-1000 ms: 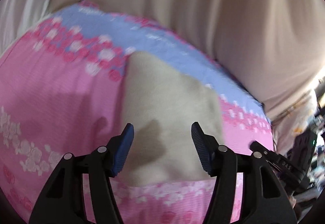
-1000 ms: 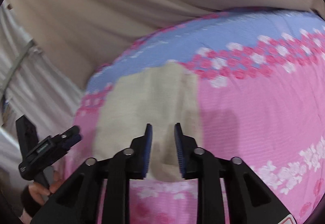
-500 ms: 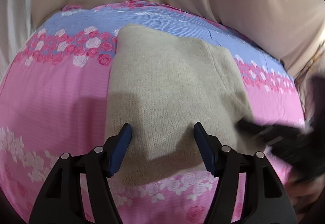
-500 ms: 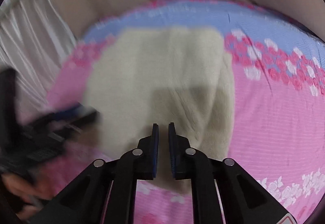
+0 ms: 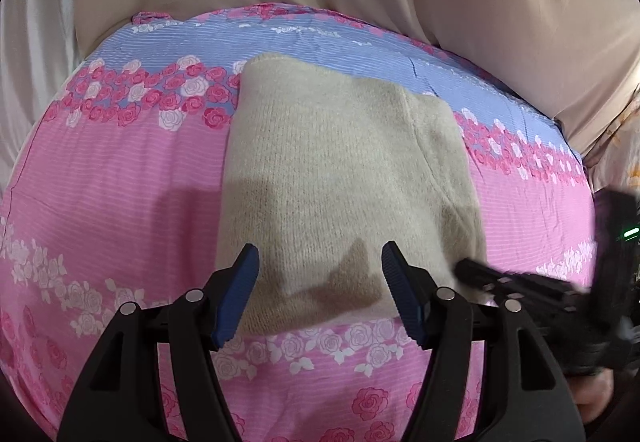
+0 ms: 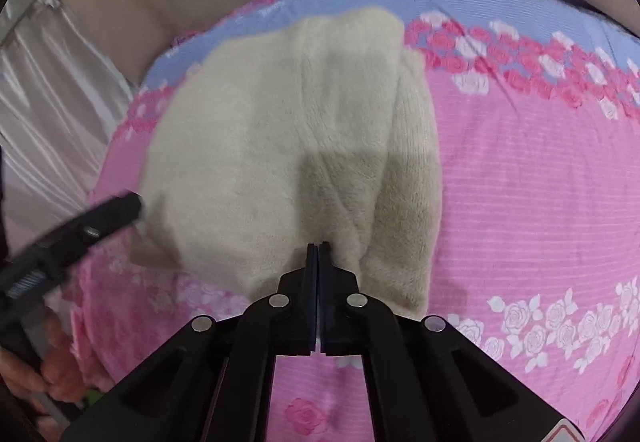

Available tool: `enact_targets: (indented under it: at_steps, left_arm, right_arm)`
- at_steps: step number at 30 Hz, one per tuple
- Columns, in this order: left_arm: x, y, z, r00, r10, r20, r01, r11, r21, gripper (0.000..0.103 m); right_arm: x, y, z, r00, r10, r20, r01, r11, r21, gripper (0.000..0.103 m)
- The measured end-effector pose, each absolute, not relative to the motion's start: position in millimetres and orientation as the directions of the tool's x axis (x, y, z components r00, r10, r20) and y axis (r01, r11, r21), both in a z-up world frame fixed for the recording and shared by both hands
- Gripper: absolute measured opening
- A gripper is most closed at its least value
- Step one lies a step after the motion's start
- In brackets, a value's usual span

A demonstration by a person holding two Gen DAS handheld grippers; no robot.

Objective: Fold small clothes

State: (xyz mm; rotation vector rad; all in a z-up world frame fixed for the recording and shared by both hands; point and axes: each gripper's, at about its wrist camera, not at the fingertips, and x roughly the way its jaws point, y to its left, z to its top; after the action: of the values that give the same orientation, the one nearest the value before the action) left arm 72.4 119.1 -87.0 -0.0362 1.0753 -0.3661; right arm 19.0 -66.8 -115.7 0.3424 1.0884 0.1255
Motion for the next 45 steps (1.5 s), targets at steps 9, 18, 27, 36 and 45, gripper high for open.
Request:
enact_targets:
  at_steps: [9,18,27,36,45]
  left_arm:
    - [62.8,118.3,-81.9,0.427,-0.306,-0.851,0.283,0.939,-0.196,0.062]
    - [69.1,159.1,-97.8,0.421,-0.287,-0.860,0.142,0.958,-0.250,0.079]
    - [28.3,149.0,-75.5,0.520,-0.191,-0.833,0.177,0.978,-0.113,0.094]
    - [-6.4,117.2,-53.9,0.649,-0.124,-0.751,0.196,0.981,0.008,0.096]
    - [-17.9,110.8,-50.3,0.675,-0.084,-0.733,0.172,0.984,0.045,0.096]
  right_arm:
    - [19.1,-70.8,-131.9,0.426,0.277,-0.861,0.091,0.934,0.346,0.002]
    - [10.8,-96.3,-137.3,0.418,0.207,-0.884,0.147,0.945,0.291,0.030]
    - [-32.0,-66.2,-61.2,0.648,0.012,-0.762,0.144,0.980,0.137,0.071]
    - [-55.6,-58.5,-69.0,0.662,-0.012,-0.750,0.240,0.950,0.197,0.086]
    - [-70.3,-49.1,-67.9,0.675,-0.027,-0.738,0.230,0.957,0.176,0.086]
